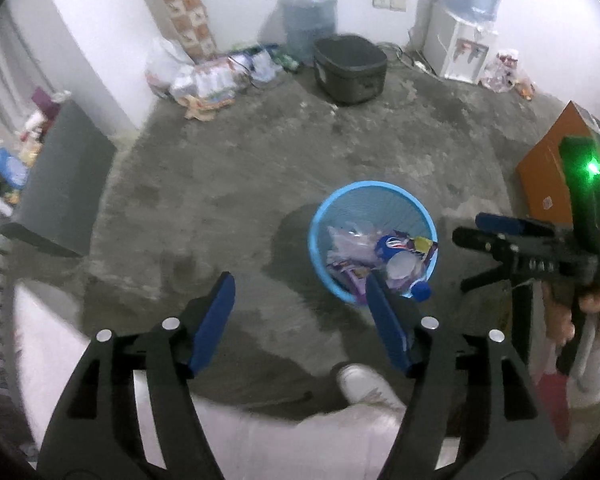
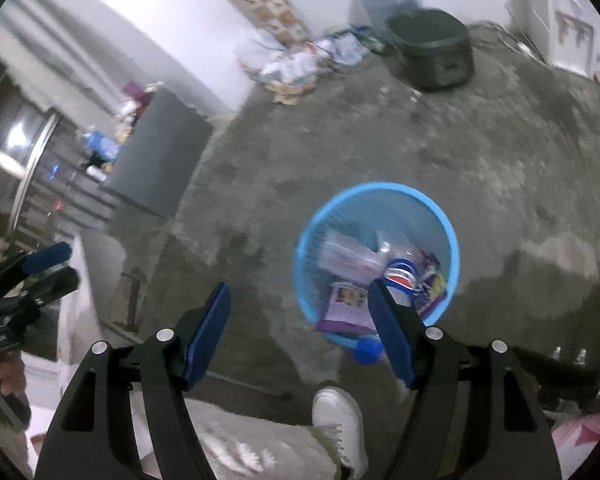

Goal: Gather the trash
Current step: 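Move both grippers back to the table toward the white-and-red snack bag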

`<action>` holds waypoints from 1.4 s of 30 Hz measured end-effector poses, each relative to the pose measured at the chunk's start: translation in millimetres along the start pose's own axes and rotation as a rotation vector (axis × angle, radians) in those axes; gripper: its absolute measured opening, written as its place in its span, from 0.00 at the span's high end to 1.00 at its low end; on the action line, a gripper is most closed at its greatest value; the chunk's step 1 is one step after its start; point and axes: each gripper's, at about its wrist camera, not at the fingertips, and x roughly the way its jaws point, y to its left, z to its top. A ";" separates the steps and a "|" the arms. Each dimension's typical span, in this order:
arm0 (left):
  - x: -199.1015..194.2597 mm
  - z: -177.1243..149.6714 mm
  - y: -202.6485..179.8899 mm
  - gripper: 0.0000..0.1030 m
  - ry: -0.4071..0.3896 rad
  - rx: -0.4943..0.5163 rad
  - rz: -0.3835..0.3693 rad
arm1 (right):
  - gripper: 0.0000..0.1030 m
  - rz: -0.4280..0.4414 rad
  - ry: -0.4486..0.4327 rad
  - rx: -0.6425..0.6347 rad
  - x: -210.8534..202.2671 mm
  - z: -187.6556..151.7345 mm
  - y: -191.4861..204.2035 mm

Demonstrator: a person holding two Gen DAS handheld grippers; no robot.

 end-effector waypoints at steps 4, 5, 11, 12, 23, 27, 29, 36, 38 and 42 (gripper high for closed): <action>-66.0 -35.4 25.5 0.35 -0.059 -0.025 0.067 | 0.33 0.046 -0.013 -0.061 -17.0 -8.0 30.7; -82.4 -45.8 32.3 0.35 -0.077 -0.040 0.081 | 0.33 0.058 -0.012 -0.078 -20.6 -10.6 39.2; -174.8 -114.5 69.7 0.34 -0.220 -0.176 0.183 | 0.33 0.124 0.011 -0.197 -35.3 -33.8 95.1; -191.9 -131.7 78.4 0.34 -0.248 -0.219 0.204 | 0.33 0.137 0.013 -0.217 -38.3 -38.5 104.1; -297.2 -299.5 146.0 0.33 -0.320 -0.554 0.491 | 0.33 0.256 0.085 -0.379 -40.2 -78.2 189.0; -304.1 -357.0 155.3 0.33 -0.316 -0.656 0.513 | 0.33 0.310 0.125 -0.441 -40.2 -94.1 223.8; -301.5 -385.4 158.1 0.33 -0.306 -0.704 0.509 | 0.33 0.328 0.139 -0.474 -41.3 -103.0 239.9; -268.0 -469.2 163.4 0.33 -0.267 -0.896 0.395 | 0.33 0.399 0.206 -0.581 -39.5 -144.5 296.6; -253.4 -482.8 164.1 0.35 -0.266 -0.941 0.360 | 0.33 0.411 0.238 -0.601 -34.9 -158.4 310.2; -235.2 -497.7 152.2 0.36 -0.269 -0.943 0.304 | 0.33 0.448 0.290 -0.622 -26.3 -179.7 331.8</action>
